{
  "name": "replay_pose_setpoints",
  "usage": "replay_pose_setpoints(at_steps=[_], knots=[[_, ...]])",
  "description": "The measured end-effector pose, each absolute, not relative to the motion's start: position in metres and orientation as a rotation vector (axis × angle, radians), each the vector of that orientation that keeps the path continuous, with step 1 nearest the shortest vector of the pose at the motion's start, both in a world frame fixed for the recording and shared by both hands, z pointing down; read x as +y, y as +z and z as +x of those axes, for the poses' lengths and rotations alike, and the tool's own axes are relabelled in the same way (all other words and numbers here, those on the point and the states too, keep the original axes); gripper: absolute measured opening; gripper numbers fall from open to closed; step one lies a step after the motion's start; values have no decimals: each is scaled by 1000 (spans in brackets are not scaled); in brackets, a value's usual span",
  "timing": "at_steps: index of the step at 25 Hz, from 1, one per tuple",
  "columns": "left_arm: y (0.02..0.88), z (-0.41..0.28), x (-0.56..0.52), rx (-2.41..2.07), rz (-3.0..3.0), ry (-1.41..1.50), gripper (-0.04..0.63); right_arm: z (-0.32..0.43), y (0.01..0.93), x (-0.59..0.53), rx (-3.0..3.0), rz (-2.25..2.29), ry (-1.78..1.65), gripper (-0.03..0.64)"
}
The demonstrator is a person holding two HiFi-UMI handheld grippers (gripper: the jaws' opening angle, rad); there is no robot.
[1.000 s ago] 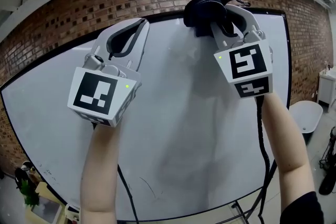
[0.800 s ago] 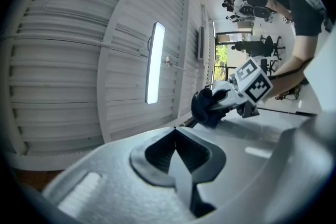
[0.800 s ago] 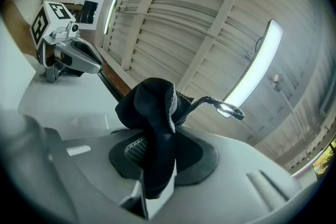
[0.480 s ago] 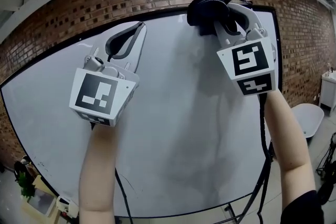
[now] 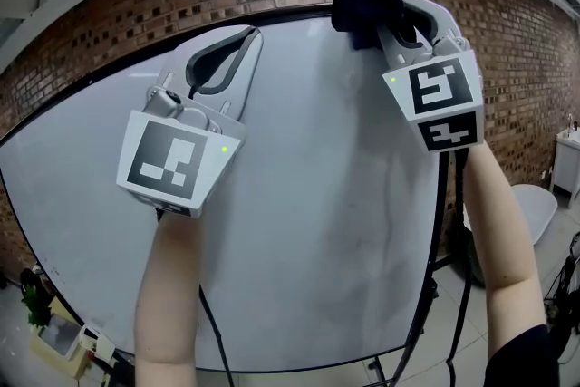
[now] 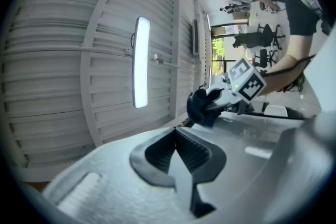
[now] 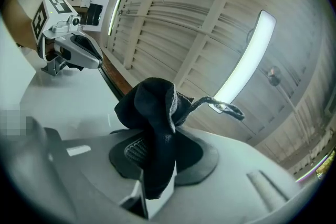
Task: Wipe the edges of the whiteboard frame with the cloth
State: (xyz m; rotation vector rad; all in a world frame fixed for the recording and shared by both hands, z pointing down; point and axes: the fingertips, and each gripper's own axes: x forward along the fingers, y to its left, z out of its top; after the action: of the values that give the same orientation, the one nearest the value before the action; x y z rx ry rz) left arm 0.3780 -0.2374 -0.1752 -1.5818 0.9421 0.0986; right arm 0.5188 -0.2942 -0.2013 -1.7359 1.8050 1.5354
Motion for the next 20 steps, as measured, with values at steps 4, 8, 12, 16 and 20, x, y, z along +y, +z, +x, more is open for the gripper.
replay_pose_setpoints(at_steps=[4, 8, 12, 16, 20], knots=[[-172, 408, -239, 918, -1587, 101, 5, 551, -198, -298, 1781, -1766, 1528, 80], [-170, 435, -241, 898, -1625, 120, 5, 581, -196, -297, 1771, -1807, 1512, 80], [-165, 460, -247, 879, -1650, 114, 5, 605, -196, -298, 1770, -1838, 1486, 80], [-162, 480, -249, 859, -1686, 131, 5, 619, -196, -295, 1781, -1800, 1440, 80], [-155, 488, -248, 839, -1714, 168, 5, 616, -185, -299, 1836, -1773, 1446, 80]])
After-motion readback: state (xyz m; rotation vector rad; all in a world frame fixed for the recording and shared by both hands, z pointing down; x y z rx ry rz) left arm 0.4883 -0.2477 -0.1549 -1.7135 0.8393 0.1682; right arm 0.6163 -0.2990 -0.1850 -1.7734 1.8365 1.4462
